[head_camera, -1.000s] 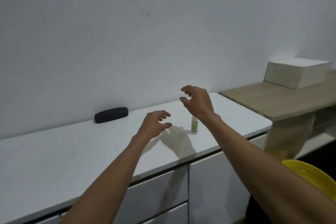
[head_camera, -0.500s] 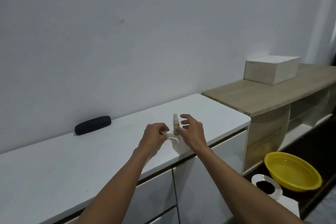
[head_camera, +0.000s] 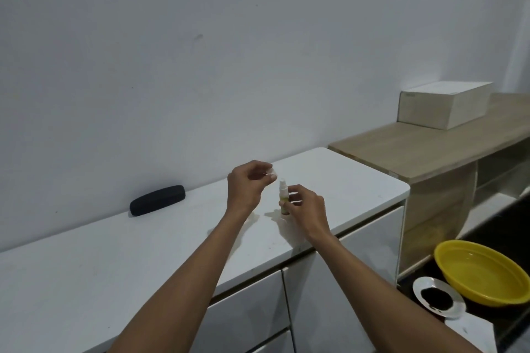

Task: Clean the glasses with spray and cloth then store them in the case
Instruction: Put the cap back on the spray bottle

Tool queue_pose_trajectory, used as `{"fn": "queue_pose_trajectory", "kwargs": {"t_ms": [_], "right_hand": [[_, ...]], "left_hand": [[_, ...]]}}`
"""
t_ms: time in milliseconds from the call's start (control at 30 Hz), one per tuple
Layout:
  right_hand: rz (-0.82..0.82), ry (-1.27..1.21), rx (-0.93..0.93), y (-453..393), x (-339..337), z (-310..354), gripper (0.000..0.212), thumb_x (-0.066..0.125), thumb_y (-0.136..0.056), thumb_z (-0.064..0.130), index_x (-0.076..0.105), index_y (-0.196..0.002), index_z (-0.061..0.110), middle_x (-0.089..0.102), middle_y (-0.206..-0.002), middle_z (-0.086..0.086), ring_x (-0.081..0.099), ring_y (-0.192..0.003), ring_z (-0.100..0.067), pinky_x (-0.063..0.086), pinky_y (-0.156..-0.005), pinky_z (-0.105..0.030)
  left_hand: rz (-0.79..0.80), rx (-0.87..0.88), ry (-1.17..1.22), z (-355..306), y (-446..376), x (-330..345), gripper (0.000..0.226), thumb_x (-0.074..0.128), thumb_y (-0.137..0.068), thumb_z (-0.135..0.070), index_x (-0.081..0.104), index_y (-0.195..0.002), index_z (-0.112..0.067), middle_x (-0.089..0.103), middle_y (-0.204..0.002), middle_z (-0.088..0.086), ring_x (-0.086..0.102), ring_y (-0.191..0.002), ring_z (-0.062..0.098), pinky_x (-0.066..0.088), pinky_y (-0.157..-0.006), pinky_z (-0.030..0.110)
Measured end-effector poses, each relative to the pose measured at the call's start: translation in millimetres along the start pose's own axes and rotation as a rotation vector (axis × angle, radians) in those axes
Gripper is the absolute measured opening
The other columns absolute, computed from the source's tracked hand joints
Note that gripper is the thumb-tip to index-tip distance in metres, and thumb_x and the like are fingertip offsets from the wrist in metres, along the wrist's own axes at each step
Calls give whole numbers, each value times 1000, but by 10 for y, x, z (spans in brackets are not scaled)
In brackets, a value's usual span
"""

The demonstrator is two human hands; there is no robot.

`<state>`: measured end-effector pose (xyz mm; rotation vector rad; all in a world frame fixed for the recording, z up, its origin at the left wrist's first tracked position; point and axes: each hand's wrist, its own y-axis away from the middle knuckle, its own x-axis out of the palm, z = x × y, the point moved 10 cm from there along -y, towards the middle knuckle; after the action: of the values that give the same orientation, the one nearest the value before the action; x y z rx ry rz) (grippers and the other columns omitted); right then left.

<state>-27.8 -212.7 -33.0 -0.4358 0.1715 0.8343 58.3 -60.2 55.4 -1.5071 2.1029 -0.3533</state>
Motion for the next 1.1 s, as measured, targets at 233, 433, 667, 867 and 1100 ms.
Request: {"fn": "queue_pose_trajectory", "kwargs": {"t_ms": [233,433,667,867,1100], "right_hand": [[15,-46,26,-25,3,-46,20,79,-89,19,75,-109,19,78,-92,2,75,-70,-6,56,-69,-21],[14,-43,6,-49,15,-57,24,80,-89,21,76,-112,17,80,-95,0,76,-75,-11,63,-82,-36],[26,-63,13,-37,19,-64,17,78,-89,18,75,-106,20,78,-88,5,76,-69,-9,63,-83,-40],[20,-55,7,-19,4,-56,20,78,-90,18,76,-110,19,79,-92,2,76,-71,-9,62,-84,-40],[37,74,-19,-70,-12,17,21,79,-88,22,74,-108,17,79,-97,0,74,-75,-6,61,-83,-36]], "left_hand": [[88,6,-102,71,-2,264,17,81,-81,-4,80,-95,-14,78,-89,-5,74,-83,5,57,-80,21],[108,20,-122,86,-10,327,17,80,-82,-6,81,-97,-15,79,-91,-6,74,-83,6,57,-81,20],[147,23,-126,151,0,339,18,80,-81,-4,81,-96,-14,79,-92,-3,75,-85,9,57,-81,20],[152,18,-100,170,24,354,18,80,-82,-4,80,-97,-14,79,-93,-2,75,-87,11,59,-83,25],[168,-71,-250,471,85,114,31,85,-80,-22,74,-109,-21,76,-97,1,73,-91,13,60,-84,34]]}}
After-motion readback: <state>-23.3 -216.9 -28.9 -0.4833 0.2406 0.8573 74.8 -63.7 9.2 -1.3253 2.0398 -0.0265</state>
